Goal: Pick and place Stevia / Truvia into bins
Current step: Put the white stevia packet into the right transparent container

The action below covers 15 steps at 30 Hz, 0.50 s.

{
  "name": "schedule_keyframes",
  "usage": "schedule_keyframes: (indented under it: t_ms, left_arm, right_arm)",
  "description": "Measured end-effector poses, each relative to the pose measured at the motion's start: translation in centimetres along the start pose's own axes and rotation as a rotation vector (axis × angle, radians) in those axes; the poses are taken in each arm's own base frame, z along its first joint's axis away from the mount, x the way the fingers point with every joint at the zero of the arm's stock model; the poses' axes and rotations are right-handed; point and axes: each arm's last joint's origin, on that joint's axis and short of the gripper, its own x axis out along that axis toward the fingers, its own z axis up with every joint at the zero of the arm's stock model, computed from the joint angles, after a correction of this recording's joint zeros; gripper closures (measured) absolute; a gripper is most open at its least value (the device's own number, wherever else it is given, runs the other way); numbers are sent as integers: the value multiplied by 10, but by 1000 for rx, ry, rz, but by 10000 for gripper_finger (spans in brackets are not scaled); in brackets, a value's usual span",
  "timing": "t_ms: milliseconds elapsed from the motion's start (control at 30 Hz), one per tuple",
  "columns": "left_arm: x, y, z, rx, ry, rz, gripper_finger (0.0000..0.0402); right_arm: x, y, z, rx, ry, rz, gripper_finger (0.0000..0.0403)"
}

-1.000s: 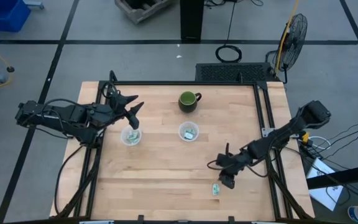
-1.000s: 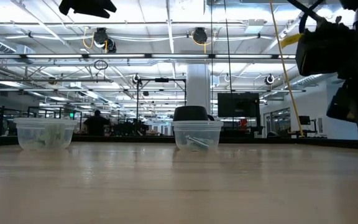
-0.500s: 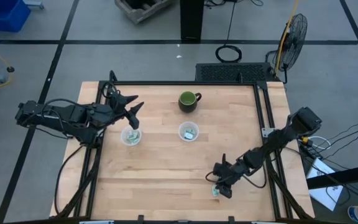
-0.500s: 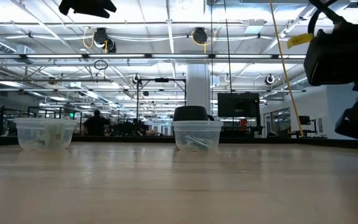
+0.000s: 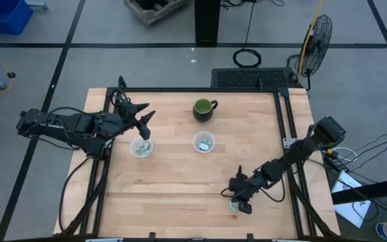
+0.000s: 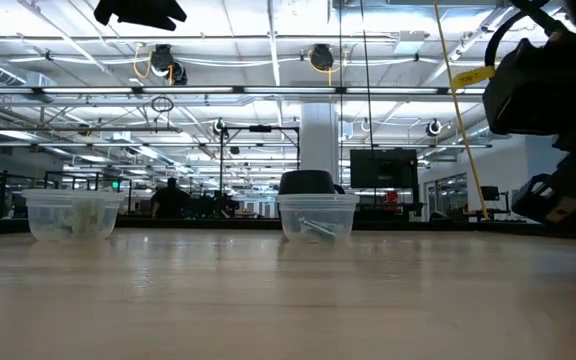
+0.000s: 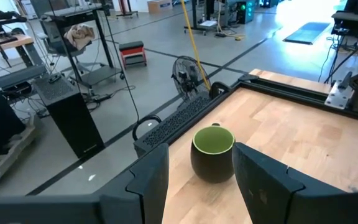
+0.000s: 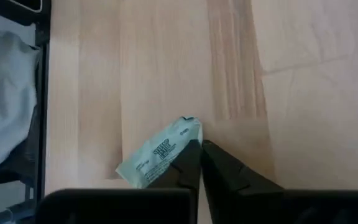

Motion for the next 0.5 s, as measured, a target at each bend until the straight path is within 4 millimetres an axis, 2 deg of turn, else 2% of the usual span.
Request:
schedule_keyframes:
  t_ms: [167, 300, 400, 500]
  left_arm:
    - [0, 0, 0, 1, 0, 0, 218]
    - [0, 0, 0, 2, 0, 0, 218]
    - [0, 0, 0, 3, 1, 0, 218]
    - [0, 0, 0, 3, 1, 1, 218]
  right_arm:
    - [-6, -12, 15, -11, -50, -24, 397]
    - [-20, -24, 35, -76, -187, -113, 399]
    - [-38, -35, 53, -150, -329, -249, 401]
    - [-61, -48, 71, -174, -513, -483, 401]
